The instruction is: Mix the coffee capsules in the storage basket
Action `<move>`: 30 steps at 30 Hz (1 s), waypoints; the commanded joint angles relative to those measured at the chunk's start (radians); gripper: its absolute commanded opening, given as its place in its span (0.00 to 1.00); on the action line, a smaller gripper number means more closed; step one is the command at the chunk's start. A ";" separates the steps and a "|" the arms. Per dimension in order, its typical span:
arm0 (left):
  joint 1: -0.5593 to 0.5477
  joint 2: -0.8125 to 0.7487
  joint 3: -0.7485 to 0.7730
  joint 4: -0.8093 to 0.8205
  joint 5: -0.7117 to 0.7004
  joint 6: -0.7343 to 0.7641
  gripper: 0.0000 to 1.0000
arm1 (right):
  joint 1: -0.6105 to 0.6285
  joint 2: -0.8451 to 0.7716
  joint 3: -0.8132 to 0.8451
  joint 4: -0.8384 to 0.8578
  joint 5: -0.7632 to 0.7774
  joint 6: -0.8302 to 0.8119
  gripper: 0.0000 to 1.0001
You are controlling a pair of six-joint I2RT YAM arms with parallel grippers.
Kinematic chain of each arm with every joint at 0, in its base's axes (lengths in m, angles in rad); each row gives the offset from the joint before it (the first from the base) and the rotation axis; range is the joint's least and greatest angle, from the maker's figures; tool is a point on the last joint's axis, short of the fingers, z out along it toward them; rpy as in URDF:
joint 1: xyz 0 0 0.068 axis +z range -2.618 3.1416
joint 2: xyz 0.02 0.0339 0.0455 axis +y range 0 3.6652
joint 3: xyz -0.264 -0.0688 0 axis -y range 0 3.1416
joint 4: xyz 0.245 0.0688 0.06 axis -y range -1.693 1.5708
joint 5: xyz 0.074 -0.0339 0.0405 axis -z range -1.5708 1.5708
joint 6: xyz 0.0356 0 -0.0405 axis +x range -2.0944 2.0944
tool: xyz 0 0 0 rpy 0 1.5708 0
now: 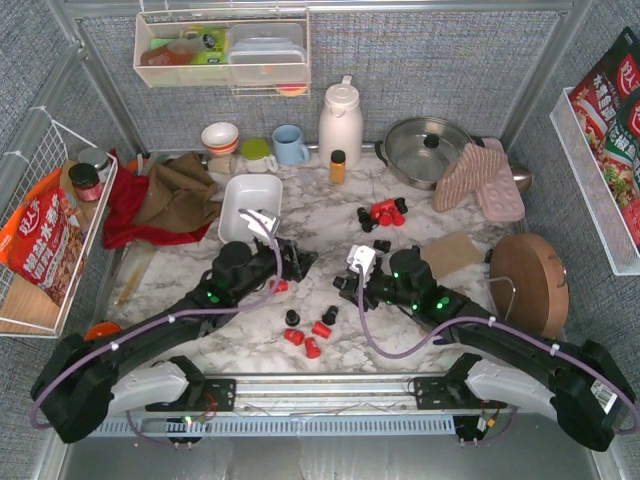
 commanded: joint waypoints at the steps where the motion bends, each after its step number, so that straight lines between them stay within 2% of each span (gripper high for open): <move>1: 0.002 0.097 0.073 -0.173 0.041 -0.270 0.73 | 0.003 0.002 -0.087 0.352 0.103 -0.060 0.33; 6: 0.002 0.133 0.071 -0.108 0.059 -0.336 0.68 | 0.003 0.103 -0.106 0.496 0.194 -0.118 0.35; 12: 0.001 0.145 0.022 0.000 0.139 -0.274 0.68 | 0.002 0.191 -0.117 0.619 0.175 -0.168 0.35; 26: 0.002 0.161 0.012 0.068 0.111 -0.320 0.67 | 0.006 0.289 -0.108 0.696 0.077 -0.198 0.35; 30: 0.001 0.193 0.012 0.119 0.152 -0.356 0.66 | 0.010 0.293 -0.100 0.700 0.072 -0.202 0.35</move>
